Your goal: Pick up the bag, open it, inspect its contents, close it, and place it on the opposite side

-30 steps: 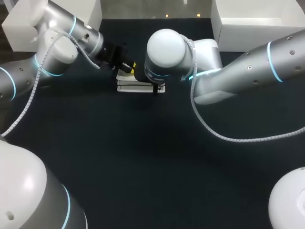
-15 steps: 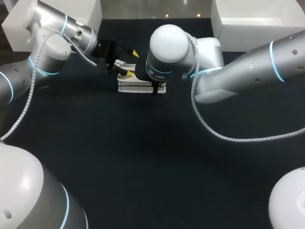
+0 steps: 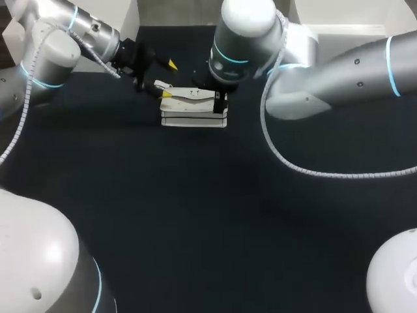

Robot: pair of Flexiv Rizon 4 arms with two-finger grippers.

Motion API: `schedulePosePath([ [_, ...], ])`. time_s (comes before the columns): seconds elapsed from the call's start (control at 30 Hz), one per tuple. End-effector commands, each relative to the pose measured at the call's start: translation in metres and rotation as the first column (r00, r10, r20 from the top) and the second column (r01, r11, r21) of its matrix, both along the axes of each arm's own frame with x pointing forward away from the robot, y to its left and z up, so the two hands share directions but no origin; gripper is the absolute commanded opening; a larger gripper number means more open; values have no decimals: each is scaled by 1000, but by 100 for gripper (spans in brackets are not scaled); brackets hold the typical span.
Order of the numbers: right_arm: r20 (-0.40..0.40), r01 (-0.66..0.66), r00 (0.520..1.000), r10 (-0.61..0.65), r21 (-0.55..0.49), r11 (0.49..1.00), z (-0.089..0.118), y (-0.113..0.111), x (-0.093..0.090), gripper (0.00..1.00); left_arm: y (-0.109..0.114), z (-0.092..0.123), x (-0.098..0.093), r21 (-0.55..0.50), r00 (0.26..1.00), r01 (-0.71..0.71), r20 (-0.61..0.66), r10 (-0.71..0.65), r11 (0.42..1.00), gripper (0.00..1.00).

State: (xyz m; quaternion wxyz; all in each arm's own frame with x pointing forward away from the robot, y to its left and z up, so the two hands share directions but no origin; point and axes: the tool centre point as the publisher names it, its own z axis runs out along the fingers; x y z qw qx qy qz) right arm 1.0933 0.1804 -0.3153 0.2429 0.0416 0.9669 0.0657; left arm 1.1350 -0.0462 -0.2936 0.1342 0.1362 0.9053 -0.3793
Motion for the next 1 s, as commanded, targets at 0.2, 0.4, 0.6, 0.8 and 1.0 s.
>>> schedulePosePath([
  [0.2, -272, -30, 962, 35, 23, 999, 22, 5, 21, 100, 21, 37, -12, 152, 958, -115, -246, 150, 982, 100],
  [0.4, -350, 51, 937, -19, 83, 995, 26, -5, 28, 100, 31, 44, -19, 144, 901, -205, -358, 244, 968, 100],
  [0.6, -400, 214, 908, -124, 188, 959, 16, -29, 29, 100, 43, 41, -21, 119, 834, -341, -421, 358, 933, 100],
  [0.8, -426, 260, 894, -140, 237, 936, 12, -39, 28, 100, 46, 41, -22, 127, 811, -388, -424, 404, 913, 100],
  [1.0, -426, 260, 894, -140, 237, 936, 12, -39, 28, 100, 46, 41, -22, 127, 811, -388, -424, 404, 913, 100],
])
